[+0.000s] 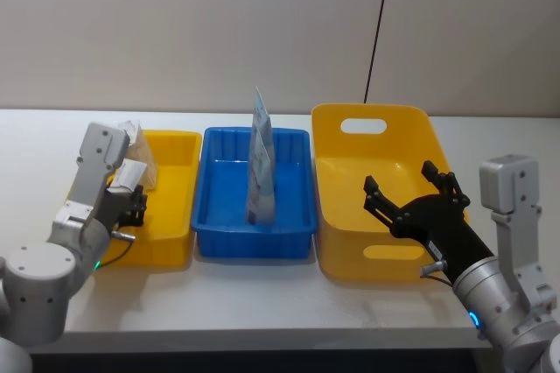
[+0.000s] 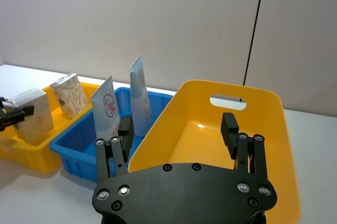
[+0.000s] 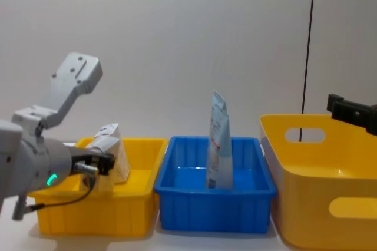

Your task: Bimanual collaborative sorting of washing and personal care products

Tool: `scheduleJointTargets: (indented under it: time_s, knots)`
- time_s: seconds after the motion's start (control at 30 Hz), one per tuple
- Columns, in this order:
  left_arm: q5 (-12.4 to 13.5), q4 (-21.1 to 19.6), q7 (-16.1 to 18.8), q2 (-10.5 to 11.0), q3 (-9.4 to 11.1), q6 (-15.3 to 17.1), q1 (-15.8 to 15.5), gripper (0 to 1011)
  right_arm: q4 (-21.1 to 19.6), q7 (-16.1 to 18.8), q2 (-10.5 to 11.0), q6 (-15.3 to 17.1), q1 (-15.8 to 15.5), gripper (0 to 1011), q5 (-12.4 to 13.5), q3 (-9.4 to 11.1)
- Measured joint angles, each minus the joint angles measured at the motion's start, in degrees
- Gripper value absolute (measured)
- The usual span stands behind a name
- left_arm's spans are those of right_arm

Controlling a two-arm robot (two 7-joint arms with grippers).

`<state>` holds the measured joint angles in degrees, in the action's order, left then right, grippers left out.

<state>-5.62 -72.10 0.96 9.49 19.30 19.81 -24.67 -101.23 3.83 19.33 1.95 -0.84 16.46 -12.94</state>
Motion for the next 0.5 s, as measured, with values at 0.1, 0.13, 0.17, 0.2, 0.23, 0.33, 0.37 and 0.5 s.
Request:
scheduleJointTargets:
  time_s: [0.1, 0.13, 0.17, 0.2, 0.23, 0.33, 0.37, 0.5]
  knots:
    - [1.05, -3.08, -0.05, 1.21, 0.31, 1.27, 0.45, 365, 0.00, 0.00, 0.00, 0.00, 0.00, 1000, 0.00, 0.00]
    - [1.27, -3.91, -0.08, 1.55, 0.39, 1.55, 0.55, 365, 0.00, 0.00, 0.00, 0.00, 0.00, 1000, 0.00, 0.00]
    - [1.48, -4.59, -0.14, 1.82, 0.46, 1.80, 0.63, 365, 0.00, 0.00, 0.00, 0.00, 0.00, 1000, 0.00, 0.00]
    - [1.68, -5.06, -0.25, 2.03, 0.52, 2.07, 0.71, 365, 0.00, 0.00, 0.00, 0.00, 0.00, 1000, 0.00, 0.00]
    - [1.89, -6.02, -0.36, 2.45, 0.63, 2.33, 0.79, 365, 0.00, 0.00, 0.00, 0.00, 0.00, 1000, 0.00, 0.00]
    - [2.91, -9.55, -1.35, 4.20, 1.04, 3.48, 1.09, 365, 0.00, 0.00, 0.00, 0.00, 0.00, 1000, 0.00, 0.00]
    - [3.06, -10.22, -1.61, 4.68, 1.15, 3.66, 1.16, 365, 0.00, 0.00, 0.00, 0.00, 0.00, 1000, 0.00, 0.00]
    - [3.63, -13.80, -3.27, 6.49, 1.50, 4.33, 1.32, 365, 0.00, 0.00, 0.00, 0.00, 0.00, 1000, 0.00, 0.00]
